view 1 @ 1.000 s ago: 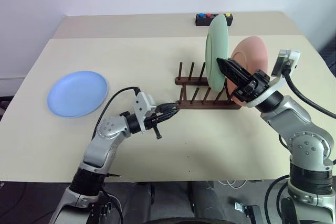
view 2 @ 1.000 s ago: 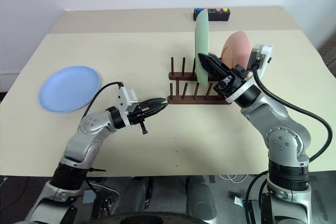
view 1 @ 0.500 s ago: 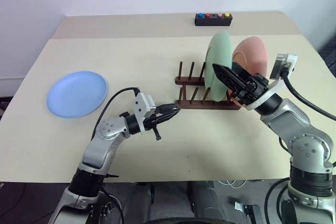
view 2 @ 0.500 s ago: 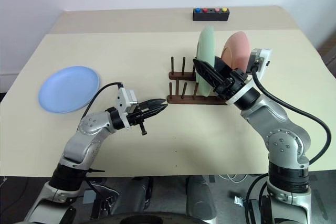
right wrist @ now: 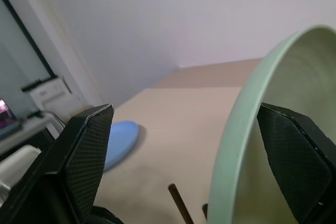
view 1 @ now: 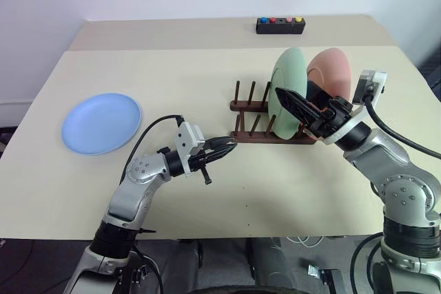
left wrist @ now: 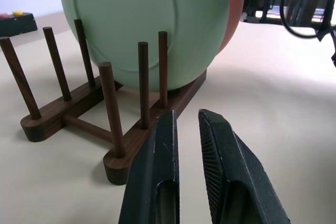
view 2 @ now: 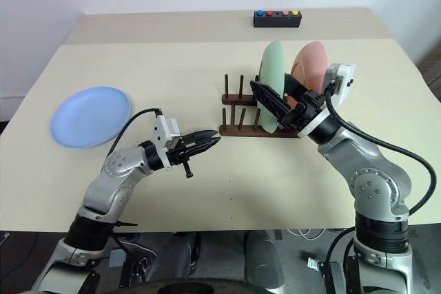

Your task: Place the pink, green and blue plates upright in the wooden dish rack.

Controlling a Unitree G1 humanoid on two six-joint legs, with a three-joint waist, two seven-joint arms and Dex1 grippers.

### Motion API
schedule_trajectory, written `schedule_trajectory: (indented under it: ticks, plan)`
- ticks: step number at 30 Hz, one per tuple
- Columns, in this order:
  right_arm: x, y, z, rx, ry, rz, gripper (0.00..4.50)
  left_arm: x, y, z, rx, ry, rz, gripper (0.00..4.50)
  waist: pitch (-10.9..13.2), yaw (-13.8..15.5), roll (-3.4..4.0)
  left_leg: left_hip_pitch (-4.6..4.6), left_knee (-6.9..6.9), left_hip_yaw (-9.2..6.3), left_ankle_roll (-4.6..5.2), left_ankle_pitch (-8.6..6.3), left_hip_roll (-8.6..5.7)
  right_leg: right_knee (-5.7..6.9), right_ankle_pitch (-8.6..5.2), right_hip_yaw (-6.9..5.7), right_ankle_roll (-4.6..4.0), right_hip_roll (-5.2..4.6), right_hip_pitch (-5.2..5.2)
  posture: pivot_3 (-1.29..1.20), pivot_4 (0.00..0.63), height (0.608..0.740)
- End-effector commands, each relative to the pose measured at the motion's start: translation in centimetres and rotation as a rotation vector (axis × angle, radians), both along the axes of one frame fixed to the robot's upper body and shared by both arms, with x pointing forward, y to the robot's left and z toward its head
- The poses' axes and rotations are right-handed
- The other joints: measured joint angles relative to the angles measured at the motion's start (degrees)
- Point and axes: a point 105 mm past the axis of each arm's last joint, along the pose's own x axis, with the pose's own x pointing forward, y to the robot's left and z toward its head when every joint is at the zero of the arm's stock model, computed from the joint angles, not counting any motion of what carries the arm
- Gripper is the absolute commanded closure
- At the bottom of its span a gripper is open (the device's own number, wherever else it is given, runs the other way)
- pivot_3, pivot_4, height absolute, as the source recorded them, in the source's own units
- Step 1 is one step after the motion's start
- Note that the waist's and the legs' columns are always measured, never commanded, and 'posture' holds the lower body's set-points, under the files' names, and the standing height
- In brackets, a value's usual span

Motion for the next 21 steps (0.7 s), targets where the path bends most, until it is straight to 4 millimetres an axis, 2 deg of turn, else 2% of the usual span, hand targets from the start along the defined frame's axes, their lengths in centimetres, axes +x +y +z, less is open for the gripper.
schedule_trajectory:
  ticks: [1,9,14,21]
  plan:
    - [-1.1,0.2,1.9,-0.071,-0.107,0.006,0.13,-0.3,-0.1,0.9,-0.016,-0.038,-0.012,3.87,0.0,0.1,0.00,0.00,0.00,0.00,0.00,0.00,0.00,0.00,0.00,0.00,0.00,0.00,0.00,0.00,0.150,0.740]
    - [-1.8,-0.5,3.5,-0.175,-0.201,-0.022,0.13,-0.2,-0.1,0.9,-0.017,-0.040,-0.013,3.87,0.0,0.1,0.00,0.00,0.00,0.01,0.00,0.00,0.00,-0.01,0.00,0.00,0.00,0.00,0.00,0.00,0.150,0.740]
    - [-1.7,-1.6,4.4,-0.229,-0.255,-0.071,0.13,0.0,0.2,1.0,-0.013,-0.043,-0.005,3.87,0.0,0.1,0.00,-0.01,0.00,0.01,0.00,0.00,0.00,-0.01,0.00,0.00,0.00,0.00,0.00,0.00,0.150,0.740]
    - [-2.1,-1.5,5.4,-0.269,-0.309,-0.061,0.13,0.1,0.4,1.1,-0.005,-0.046,0.001,3.87,0.0,0.1,-0.01,-0.01,0.00,0.01,0.00,0.00,0.00,-0.02,0.00,0.00,0.00,0.00,0.00,0.00,0.150,0.740]
